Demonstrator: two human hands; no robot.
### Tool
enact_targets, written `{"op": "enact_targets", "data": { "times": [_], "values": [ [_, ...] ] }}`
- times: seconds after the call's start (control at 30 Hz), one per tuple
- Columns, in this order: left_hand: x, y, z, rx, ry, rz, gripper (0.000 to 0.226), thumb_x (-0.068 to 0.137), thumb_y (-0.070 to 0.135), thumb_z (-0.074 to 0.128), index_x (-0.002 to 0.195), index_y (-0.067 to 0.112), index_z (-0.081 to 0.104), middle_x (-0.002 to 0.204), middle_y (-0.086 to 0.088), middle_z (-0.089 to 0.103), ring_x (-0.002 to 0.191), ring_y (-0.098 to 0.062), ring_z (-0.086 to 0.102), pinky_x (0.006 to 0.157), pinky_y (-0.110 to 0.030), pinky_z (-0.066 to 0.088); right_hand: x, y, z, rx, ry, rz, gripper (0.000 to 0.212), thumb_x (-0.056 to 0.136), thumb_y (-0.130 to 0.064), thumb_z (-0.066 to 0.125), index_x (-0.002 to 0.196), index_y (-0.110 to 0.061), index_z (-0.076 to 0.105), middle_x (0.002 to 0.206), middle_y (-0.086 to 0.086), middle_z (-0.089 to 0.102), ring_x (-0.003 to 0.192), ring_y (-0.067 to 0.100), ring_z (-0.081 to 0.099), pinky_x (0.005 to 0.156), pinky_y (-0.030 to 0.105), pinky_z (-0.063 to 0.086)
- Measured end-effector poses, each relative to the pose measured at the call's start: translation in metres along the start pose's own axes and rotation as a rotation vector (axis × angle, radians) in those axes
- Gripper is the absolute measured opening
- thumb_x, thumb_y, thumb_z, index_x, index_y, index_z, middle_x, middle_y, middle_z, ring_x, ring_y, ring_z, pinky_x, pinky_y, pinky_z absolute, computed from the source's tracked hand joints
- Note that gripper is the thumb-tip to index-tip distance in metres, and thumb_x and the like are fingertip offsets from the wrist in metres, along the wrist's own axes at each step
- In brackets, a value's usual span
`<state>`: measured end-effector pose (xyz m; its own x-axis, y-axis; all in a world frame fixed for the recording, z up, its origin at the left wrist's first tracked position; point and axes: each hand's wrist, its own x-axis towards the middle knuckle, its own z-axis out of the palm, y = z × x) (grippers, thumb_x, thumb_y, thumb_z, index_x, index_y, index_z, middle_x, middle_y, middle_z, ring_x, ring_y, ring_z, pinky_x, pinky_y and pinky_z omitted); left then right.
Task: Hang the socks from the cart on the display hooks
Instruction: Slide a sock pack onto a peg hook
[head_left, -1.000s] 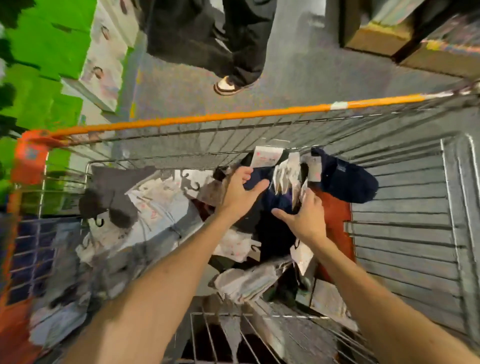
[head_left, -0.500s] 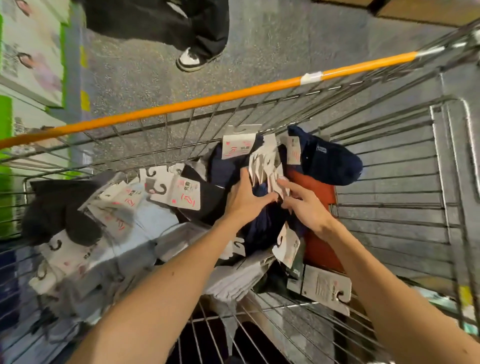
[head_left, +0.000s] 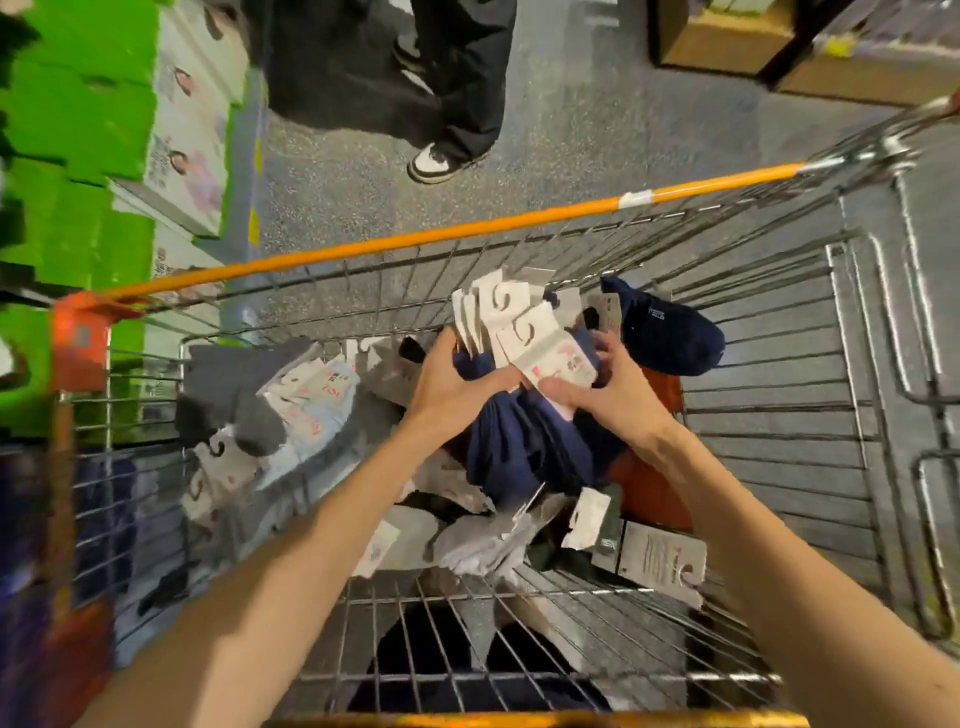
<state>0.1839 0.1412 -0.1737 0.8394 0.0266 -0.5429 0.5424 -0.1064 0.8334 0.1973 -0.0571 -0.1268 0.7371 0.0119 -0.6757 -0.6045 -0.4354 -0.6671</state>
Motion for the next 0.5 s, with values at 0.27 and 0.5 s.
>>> {"op": "enact_targets", "data": {
  "times": [0.27, 0.5],
  "values": [
    [-0.07, 0.067, -0.058, -0.328, 0.06, -0.05, 0.046, 0.068, 0.019, 0.088, 0.104, 0.027, 0.061, 0.111, -0.005, 0.07, 0.105, -0.024, 0.068, 0.093, -0.044, 0.056, -0.062, -0.067, 0.028, 0.246, -0.251, -0.071, 0.021, 0.091, -0.014, 0.068, 0.111, -0.013, 0.066, 0.099, 0.001, 0.075, 0.082, 0.011, 0.073, 0.068, 0.024, 0.055],
    [-0.148, 0.101, -0.082, -0.373, 0.146, -0.088, 0.054, 0.076, 0.069, 0.069, 0.114, 0.033, 0.057, 0.123, 0.012, 0.061, 0.12, -0.017, 0.058, 0.111, -0.046, 0.042, -0.118, -0.104, 0.05, 0.517, -0.392, -0.042, 0.04, 0.082, -0.032, 0.069, 0.119, -0.017, 0.065, 0.106, 0.009, 0.075, 0.085, 0.019, 0.075, 0.069, 0.026, 0.057]
  ]
}}
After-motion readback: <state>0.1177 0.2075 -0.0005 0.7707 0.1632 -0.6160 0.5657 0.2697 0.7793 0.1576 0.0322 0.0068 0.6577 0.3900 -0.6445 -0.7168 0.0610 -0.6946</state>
